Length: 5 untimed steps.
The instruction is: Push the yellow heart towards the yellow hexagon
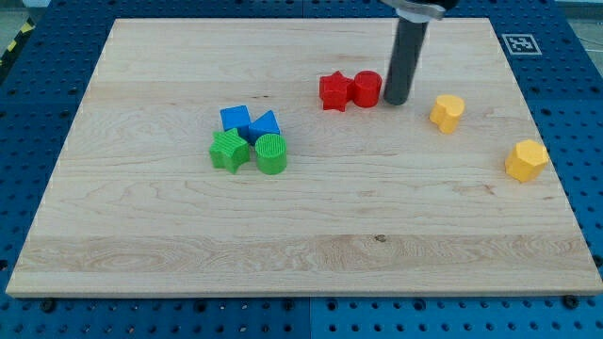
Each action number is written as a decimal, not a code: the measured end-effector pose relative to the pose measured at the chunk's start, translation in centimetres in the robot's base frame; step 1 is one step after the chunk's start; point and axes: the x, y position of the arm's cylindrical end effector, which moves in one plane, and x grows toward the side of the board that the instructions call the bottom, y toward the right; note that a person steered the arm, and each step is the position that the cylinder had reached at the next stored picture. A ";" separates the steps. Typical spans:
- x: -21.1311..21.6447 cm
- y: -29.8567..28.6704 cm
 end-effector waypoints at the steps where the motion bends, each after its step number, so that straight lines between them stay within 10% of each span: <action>1: 3.6 2.5; 3: -2.4 1.5; 5: 0.2 7.0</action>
